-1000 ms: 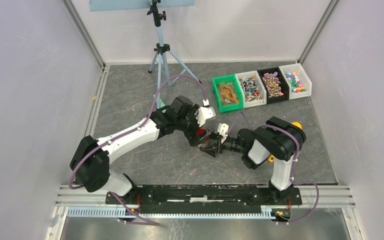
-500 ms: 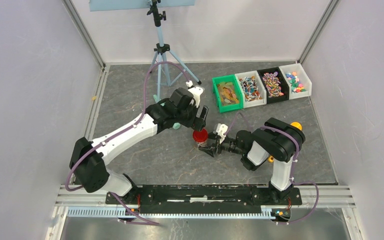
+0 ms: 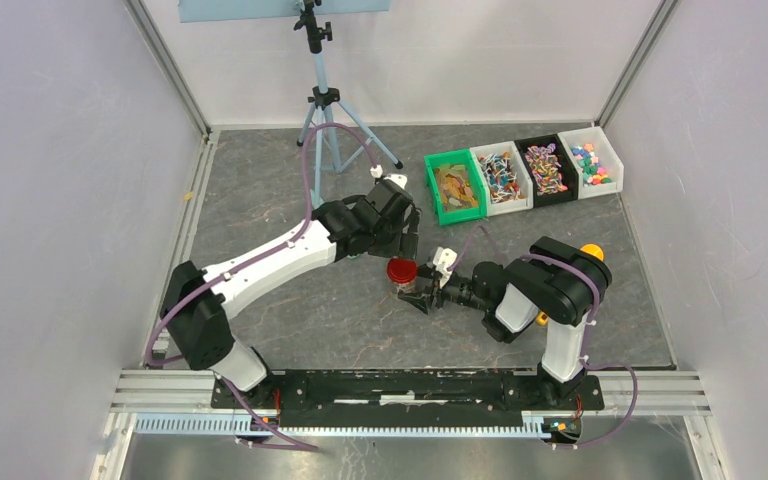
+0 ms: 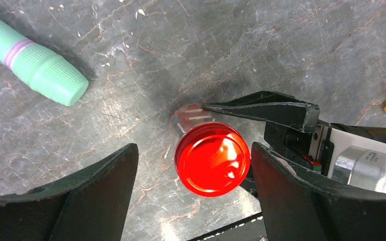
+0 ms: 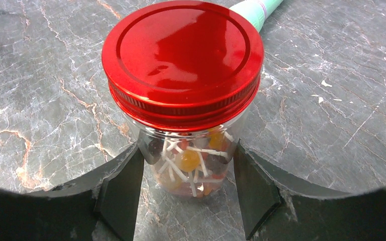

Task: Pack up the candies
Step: Screw the bottle lid onto the packing bottle.

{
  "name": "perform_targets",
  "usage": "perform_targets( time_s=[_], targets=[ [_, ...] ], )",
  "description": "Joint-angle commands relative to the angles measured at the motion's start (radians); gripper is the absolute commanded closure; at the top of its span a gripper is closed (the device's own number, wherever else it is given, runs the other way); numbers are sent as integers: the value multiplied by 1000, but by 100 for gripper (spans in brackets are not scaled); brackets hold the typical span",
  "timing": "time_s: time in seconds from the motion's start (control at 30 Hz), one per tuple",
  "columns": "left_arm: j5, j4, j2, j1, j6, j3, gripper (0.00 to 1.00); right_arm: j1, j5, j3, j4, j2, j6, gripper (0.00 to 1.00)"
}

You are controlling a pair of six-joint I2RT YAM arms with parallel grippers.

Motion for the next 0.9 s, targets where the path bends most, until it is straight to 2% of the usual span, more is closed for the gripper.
perform_targets(
  time_s=[0.0,0.3,0.47,0.67,0.77,0.87],
  targets=[
    [-27,-22,43,-21,-98,50,12,0,44,-38,462,16,-32,48],
    [-35,-15,93,-52,-126,49,12,-1,44,-36,462,13,-32,48],
    [-26,-3,92,-62,-127,40,23,-1,45,-38,462,12,-32,48],
    [9,21,81,-68,-107,-17,31,0,48,-38,462,11,-32,49],
    [32,50,77,-67,-56,-36,40,0,50,-41,462,11,-34,49],
    [71,43,97,-68,51,-17,41,-1,47,-44,461,12,-35,49]
  ],
)
